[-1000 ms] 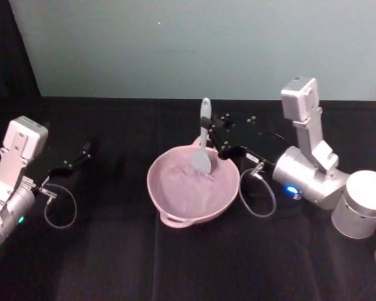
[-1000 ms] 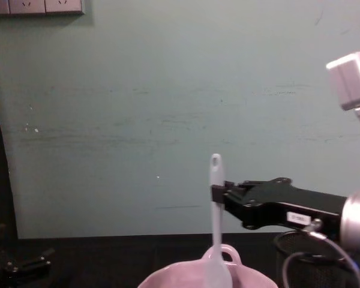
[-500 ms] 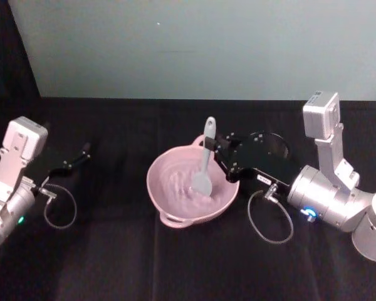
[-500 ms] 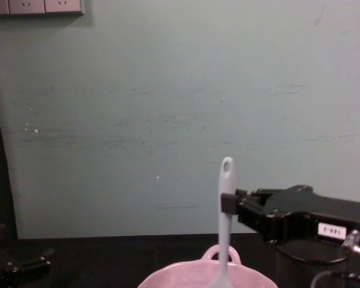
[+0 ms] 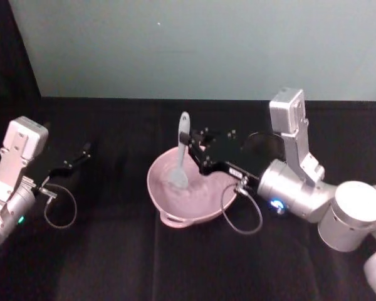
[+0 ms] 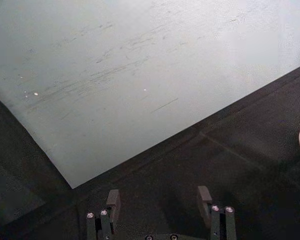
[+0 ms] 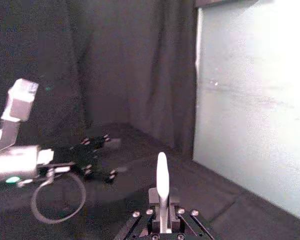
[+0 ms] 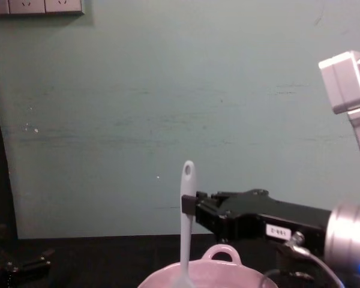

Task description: Use the one hand to pick up the spoon and stir the clear water in the bowl.

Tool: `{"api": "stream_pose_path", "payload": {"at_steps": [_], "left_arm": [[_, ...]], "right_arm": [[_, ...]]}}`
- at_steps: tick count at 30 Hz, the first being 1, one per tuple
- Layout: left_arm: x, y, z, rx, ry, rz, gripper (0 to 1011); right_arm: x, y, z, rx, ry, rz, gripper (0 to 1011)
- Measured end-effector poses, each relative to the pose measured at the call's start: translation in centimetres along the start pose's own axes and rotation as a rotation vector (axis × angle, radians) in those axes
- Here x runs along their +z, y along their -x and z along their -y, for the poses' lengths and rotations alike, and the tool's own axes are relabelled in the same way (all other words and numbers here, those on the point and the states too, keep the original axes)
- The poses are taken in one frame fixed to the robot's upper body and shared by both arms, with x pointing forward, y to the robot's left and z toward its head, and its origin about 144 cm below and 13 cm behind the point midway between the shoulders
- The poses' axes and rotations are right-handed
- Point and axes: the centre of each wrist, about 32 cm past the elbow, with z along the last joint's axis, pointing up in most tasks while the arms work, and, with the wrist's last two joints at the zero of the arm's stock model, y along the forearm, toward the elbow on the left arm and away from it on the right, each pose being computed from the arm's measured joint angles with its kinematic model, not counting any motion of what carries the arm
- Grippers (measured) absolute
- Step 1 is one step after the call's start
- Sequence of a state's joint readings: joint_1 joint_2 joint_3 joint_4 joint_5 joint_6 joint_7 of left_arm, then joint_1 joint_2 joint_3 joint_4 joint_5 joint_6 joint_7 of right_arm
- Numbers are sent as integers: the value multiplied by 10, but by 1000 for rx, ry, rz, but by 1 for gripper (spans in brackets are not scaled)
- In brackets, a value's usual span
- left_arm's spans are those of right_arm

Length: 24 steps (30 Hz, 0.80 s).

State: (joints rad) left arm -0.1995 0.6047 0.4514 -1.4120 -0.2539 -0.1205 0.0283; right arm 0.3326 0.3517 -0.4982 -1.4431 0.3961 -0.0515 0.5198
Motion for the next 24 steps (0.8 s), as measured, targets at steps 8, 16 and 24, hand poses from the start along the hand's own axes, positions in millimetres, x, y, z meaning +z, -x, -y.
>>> {"api": "stream_pose_path", "payload": {"at_steps": [8,16,24], "left_arm": [[0,0,0,0,0,0,1011],[0,0,0,0,0,0,1011],[0,0,0,0,0,0,1011]], "right_arm": [[0,-19,-7,-80,-14,38,110],[0,-35,8,-138,9,79,110],[12,-24,33,-86,38,61,110]]}}
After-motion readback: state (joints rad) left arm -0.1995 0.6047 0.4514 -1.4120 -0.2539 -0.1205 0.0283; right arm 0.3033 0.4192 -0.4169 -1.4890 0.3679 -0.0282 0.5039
